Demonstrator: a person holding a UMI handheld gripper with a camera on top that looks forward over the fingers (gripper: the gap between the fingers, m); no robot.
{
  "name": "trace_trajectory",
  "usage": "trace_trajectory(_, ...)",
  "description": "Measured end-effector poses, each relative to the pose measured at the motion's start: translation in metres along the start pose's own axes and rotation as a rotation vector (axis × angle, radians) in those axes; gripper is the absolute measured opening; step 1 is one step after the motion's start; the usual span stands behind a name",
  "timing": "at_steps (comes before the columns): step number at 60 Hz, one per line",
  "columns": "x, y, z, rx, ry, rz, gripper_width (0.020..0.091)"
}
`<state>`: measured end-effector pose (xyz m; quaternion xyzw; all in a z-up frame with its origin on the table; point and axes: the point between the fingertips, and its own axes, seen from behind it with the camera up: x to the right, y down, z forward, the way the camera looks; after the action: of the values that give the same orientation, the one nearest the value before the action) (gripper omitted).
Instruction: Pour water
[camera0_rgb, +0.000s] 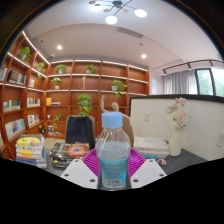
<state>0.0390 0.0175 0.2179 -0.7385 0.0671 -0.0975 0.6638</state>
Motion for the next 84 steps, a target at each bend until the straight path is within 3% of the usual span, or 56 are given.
trace_trajectory(10,0.051,0.066,0.015,-0.073,0.071,0.029,0.0337)
trace_trajectory(26,0.068,0.144,0.027,-0.150,0.060,0.027,0.0337)
trace_trajectory(31,0.070,0.141,0.025,-0.108,0.053,0.086,0.0336)
trace_trajectory(40,0.069,0.143,0.025,-0.117,0.026,0.076,0.0374)
trace_trajectory(49,0.068,0.145,0.023,-0.142,0.014,0.086,0.0502)
trace_trajectory(55,0.054,0.143,0.014,-0.150,-0.043,0.077,0.0726)
trace_trajectory(61,0.045,0.139,-0.007,-0.140,-0.079,0.044,0.0850)
trace_trajectory(84,0.010,0.104,-0.130,-0.126,-0.183,0.061,0.0836)
